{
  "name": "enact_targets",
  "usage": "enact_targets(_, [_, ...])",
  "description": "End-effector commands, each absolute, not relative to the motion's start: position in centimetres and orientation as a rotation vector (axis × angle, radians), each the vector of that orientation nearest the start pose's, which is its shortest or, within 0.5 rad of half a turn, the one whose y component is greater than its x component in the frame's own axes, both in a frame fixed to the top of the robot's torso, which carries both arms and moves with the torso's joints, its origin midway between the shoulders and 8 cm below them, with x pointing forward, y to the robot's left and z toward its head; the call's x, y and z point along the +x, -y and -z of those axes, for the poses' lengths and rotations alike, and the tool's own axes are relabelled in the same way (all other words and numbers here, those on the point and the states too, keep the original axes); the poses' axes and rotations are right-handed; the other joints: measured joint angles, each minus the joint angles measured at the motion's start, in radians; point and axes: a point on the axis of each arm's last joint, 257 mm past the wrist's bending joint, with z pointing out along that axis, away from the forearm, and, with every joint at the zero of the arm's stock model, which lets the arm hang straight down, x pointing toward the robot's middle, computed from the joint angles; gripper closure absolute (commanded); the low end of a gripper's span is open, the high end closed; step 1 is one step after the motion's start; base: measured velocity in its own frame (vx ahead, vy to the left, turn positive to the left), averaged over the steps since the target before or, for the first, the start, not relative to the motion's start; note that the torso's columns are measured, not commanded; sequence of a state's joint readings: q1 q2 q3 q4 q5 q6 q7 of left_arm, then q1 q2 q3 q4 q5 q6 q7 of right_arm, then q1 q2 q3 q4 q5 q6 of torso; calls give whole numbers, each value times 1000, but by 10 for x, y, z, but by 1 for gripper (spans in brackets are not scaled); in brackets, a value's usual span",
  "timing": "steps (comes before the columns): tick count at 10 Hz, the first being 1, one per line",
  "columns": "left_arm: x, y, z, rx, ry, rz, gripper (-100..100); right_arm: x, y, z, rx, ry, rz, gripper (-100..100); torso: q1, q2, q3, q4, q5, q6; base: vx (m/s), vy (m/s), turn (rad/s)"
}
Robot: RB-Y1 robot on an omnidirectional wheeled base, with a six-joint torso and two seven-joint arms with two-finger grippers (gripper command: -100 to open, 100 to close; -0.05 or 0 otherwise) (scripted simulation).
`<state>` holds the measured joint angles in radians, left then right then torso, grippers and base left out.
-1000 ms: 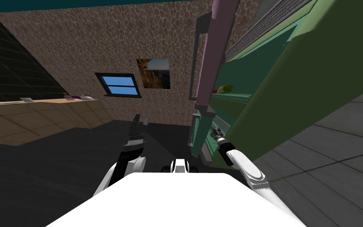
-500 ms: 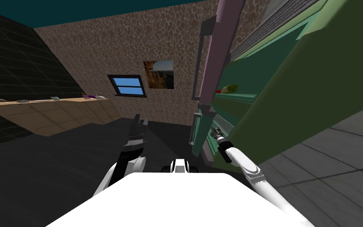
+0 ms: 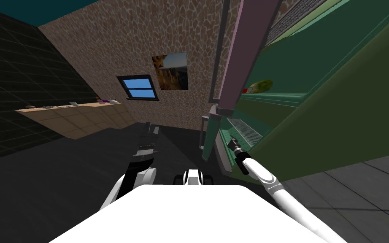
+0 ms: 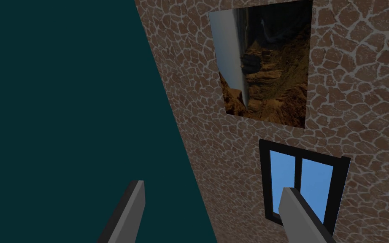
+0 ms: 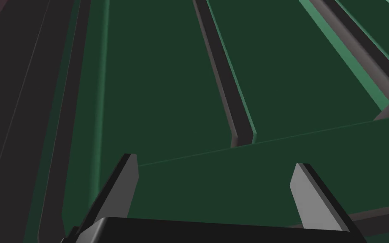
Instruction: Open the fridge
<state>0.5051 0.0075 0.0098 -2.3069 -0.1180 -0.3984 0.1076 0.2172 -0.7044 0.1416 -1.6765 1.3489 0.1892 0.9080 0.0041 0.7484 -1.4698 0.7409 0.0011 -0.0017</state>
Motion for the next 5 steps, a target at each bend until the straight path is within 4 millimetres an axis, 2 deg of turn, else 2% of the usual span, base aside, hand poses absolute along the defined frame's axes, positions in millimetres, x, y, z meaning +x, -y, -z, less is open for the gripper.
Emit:
enact_targets(1, [356, -273, -14, -690, -709, 1290, 0, 473, 446, 253, -1121, -1489, 1127, -100, 1, 0, 0, 0, 0, 2, -114, 60, 50])
enact_targets(2, [356, -273, -14, -690, -709, 1289, 0, 469, 457, 263, -1108, -1528, 1122, -100, -4, -7, -4, -2, -1, 3, -52, 23, -41])
enact_targets(3, [356, -273, -14, -690, -709, 1289, 0, 469, 457, 263, -1092, -1535, 1110, -100, -7, -14, -8, -4, -2, 2, -5, 4, -17])
enact_targets(4, [356, -273, -14, -690, -709, 1289, 0, 482, 470, 256, -1099, -1521, 1159, -100, -7, -17, -10, -5, -2, 2, -108, 53, 357])
enact_targets(5, [356, -273, -14, -690, -709, 1290, 0, 476, 486, 267, -1099, -1557, 1171, -100, -2, -11, -7, -3, -1, 0, -161, 79, 381])
